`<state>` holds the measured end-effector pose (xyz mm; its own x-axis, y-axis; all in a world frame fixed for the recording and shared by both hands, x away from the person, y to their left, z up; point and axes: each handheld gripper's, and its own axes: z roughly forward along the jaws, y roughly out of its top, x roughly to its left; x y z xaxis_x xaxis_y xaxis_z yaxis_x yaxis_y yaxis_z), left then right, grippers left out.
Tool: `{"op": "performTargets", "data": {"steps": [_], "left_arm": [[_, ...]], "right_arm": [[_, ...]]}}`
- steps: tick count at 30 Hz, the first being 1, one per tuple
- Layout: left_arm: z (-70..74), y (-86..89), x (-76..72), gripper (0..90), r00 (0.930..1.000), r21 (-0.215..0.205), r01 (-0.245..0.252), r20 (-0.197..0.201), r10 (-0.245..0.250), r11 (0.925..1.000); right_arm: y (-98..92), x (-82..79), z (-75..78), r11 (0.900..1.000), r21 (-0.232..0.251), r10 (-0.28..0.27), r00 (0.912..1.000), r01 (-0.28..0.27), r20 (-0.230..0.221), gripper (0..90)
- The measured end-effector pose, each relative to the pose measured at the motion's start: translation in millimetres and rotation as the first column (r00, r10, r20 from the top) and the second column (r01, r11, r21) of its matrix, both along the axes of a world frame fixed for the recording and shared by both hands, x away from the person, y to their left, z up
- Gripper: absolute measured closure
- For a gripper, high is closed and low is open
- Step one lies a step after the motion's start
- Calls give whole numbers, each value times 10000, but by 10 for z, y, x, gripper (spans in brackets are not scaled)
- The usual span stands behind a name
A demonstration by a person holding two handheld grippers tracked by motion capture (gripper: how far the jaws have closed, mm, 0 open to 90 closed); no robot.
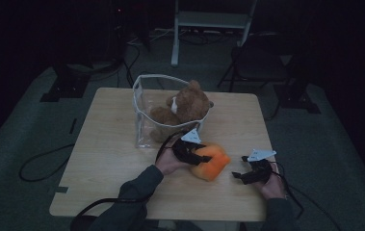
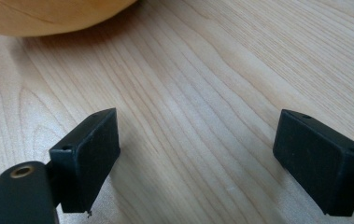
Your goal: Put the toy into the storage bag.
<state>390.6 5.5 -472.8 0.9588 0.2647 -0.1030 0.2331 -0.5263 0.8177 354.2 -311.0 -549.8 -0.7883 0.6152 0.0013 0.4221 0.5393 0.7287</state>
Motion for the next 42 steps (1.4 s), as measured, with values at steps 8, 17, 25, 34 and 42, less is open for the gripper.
{"op": "performTargets", "data": {"steps": [8,17,25,34,42], "left_arm": [[68,21,-30,509,10000,-302,92,-33,-93,9995],[202,74,-61,522,9998,-880,181,-34,-184,9960],[311,112,-101,526,9998,-1203,143,148,-126,9926],[410,160,-113,526,9997,-1486,218,145,-199,9887],[500,207,-121,526,9996,-1691,222,199,-191,9853]], "right_arm": [[1,-1,0,10000,9,-13,10000,13,-9,139],[1,-1,0,10000,15,-12,10000,12,-11,139],[1,-1,2,10000,7,-17,10000,17,-19,139],[0,-1,2,10000,9,-13,10000,13,-17,139],[0,-1,2,10000,8,-15,10000,15,-20,139]]}}
